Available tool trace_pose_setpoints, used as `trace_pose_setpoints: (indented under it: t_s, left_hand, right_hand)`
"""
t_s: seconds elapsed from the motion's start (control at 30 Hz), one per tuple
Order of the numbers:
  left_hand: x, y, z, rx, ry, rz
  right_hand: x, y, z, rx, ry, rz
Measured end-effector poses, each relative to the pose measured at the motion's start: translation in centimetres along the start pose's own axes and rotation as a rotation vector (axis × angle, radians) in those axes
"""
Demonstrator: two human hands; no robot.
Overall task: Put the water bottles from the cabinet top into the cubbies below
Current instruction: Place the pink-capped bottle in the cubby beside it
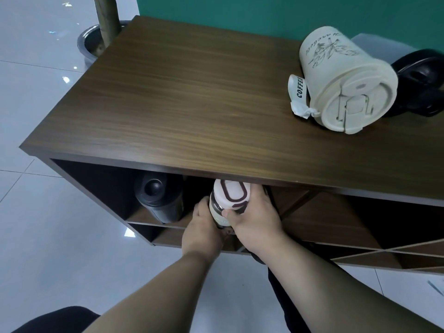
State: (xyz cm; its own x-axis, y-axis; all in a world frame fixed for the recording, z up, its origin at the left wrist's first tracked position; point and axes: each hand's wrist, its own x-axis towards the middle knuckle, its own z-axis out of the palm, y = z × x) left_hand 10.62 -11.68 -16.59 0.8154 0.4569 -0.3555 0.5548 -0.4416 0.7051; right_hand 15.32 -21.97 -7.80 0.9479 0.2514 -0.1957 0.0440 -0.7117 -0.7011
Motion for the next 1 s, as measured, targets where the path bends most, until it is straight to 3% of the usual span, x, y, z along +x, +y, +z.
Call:
trace_pose_setpoints:
  t_s: [0.5, 0.77, 1.0]
  left_hand:
    - [0.5, -1.4, -0.9, 0.101, -0.058, 0.068]
    - [0.5, -2.0, -0.7, 0.05, -0.094, 0.119]
    - [-0.7, -3.5, -1.5, -0.034, -0.203, 0.136]
  right_hand:
    - [-0.6, 0.0, 1.1, 0.128, 0.132, 0.002]
    - [-1.1, 0.1, 0.9, 0.176, 0.095, 0.019]
    - [-3.1, 0.3, -0.3, 0.047, 0.021, 0.028]
